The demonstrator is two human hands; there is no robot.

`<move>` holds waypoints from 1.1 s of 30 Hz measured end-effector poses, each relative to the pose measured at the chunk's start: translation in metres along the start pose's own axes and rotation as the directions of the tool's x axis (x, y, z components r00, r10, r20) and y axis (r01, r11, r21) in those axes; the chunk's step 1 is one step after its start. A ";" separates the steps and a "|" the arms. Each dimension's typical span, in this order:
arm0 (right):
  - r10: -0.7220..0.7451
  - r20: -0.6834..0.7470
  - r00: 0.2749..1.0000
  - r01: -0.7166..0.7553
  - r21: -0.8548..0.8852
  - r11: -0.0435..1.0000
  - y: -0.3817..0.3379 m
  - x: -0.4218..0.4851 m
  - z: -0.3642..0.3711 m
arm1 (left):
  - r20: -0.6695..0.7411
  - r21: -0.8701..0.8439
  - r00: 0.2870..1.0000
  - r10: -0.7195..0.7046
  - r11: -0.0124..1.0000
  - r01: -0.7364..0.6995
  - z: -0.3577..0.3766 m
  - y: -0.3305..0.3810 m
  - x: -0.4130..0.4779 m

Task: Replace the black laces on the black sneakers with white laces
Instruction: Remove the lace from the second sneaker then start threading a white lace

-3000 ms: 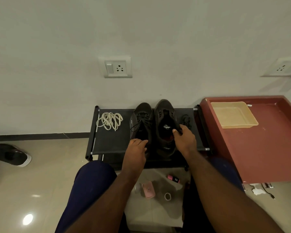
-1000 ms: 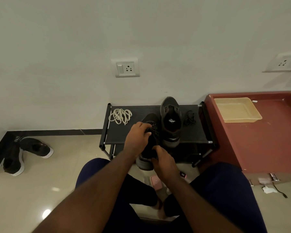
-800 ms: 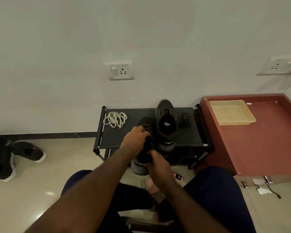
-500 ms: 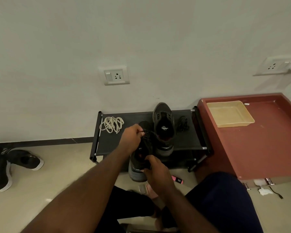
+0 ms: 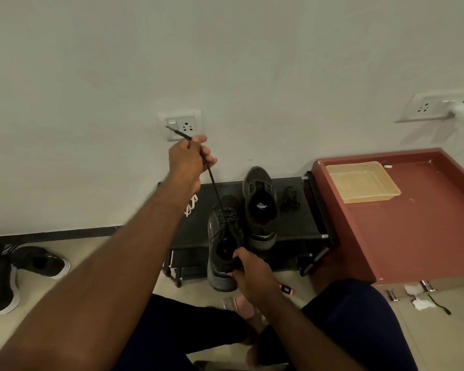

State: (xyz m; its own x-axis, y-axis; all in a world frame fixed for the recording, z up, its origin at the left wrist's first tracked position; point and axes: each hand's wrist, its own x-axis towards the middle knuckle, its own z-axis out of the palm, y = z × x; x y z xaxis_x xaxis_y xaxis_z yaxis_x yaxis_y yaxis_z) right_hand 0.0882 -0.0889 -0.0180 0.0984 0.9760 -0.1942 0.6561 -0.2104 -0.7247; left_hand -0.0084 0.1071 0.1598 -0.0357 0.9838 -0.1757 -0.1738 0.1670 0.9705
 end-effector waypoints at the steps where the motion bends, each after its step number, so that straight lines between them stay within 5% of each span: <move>1: 0.004 0.001 1.000 -0.004 -0.003 1.000 -0.001 -0.001 0.000 | -0.019 -0.034 1.000 0.017 0.999 -0.018 0.001 0.011 -0.001; 4: 0.010 0.009 1.000 -0.010 -0.017 1.000 -0.003 -0.002 -0.001 | -0.041 -0.004 0.996 0.084 0.996 -0.084 0.001 0.020 -0.004; 7: 0.014 0.030 0.999 -0.013 -0.012 1.000 -0.007 0.002 -0.007 | 0.054 0.344 0.987 0.151 0.925 -0.160 -0.007 -0.005 -0.001; 10: 0.016 0.054 0.998 -0.016 -0.008 1.000 -0.010 0.005 -0.011 | 0.175 0.788 0.983 0.054 0.591 -0.173 -0.017 -0.048 -0.001; 12: 0.012 0.066 0.998 -0.010 -0.025 1.000 -0.011 0.006 -0.012 | 0.190 0.926 0.982 -0.005 0.334 -0.177 -0.023 -0.077 -0.011; 14: 0.005 0.071 0.997 -0.002 -0.030 1.000 -0.012 0.008 -0.013 | 0.203 0.959 0.979 -0.015 0.206 -0.196 -0.030 -0.101 -0.019; 19: 0.008 0.086 0.996 0.001 -0.096 0.995 -0.008 0.009 -0.015 | 0.253 0.940 0.948 -0.194 0.281 -0.193 -0.041 -0.137 -0.028; 26: -0.014 0.114 0.993 0.031 -0.152 0.988 -0.015 0.017 -0.023 | 0.324 0.899 0.946 -0.034 0.321 -0.296 -0.038 -0.145 -0.026; 33: -0.030 0.141 0.990 0.060 -0.215 0.975 -0.014 0.018 -0.026 | 0.283 0.891 0.957 -0.067 0.387 -0.236 -0.037 -0.142 -0.018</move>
State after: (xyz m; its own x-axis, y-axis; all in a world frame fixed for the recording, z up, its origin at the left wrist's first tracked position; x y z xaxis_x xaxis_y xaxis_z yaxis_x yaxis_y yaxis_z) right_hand 0.1003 -0.0667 0.0063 -0.0276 0.9642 -0.2636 0.8061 -0.1345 -0.5763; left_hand -0.0192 0.0630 0.0189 0.2559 0.9485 -0.1869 0.8184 -0.1096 0.5641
